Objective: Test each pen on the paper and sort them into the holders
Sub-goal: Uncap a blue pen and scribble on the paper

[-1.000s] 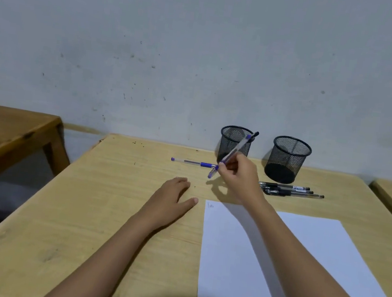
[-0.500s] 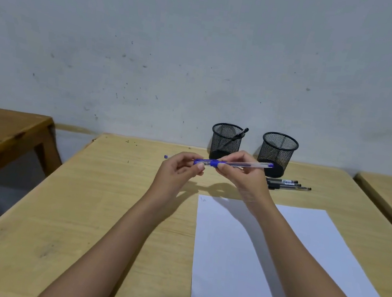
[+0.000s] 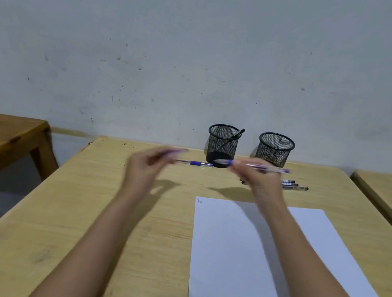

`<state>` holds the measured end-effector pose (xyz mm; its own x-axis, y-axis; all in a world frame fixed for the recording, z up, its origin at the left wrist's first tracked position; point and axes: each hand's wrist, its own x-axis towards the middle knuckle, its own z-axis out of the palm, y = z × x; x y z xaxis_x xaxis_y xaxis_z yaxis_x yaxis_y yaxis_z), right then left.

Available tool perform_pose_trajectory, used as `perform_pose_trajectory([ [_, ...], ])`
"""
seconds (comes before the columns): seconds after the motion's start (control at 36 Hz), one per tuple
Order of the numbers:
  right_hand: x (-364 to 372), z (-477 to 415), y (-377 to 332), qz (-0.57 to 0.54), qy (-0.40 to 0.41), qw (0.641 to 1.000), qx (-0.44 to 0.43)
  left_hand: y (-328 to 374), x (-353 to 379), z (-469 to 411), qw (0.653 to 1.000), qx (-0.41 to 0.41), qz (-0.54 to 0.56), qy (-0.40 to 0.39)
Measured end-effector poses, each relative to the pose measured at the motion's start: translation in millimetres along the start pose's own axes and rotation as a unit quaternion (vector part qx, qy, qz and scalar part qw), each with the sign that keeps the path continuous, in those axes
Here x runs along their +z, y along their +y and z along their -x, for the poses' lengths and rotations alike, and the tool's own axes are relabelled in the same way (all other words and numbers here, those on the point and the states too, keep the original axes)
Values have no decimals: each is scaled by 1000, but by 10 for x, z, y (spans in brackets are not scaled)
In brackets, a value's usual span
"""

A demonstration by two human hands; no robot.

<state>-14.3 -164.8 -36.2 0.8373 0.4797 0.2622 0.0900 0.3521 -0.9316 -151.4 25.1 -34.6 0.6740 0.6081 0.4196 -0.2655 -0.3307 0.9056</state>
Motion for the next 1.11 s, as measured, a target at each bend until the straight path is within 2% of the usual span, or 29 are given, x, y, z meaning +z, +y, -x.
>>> perform_pose_trajectory([
  [0.06,-310,-16,-79,-79,65,995,6,-23,-388,-92,996,7,-27,80],
  [0.08,-443,-12,-110,-102,83,991,6,-30,-553,-110,995,0,-46,92],
  [0.17,-559,-24,-82,-102,87,991,8,-72,-647,-118,995,-29,-74,54],
  [0.28,-323,-39,114,-51,71,996,26,-210,-240,-44,992,-60,-105,-38],
  [0.39,-177,3,252,-10,73,997,37,-453,8,24,983,-79,-149,-77],
  [0.64,-62,-30,275,60,49,996,43,-620,191,-55,969,-55,-227,-82],
  [0.83,-35,-61,353,59,20,996,66,-684,202,-100,958,-37,-265,-100],
  [0.97,8,-44,366,86,20,994,68,-680,201,-130,953,-32,-281,-112],
  [1.11,68,7,379,68,24,993,91,-664,220,-169,946,-30,-299,-123],
])
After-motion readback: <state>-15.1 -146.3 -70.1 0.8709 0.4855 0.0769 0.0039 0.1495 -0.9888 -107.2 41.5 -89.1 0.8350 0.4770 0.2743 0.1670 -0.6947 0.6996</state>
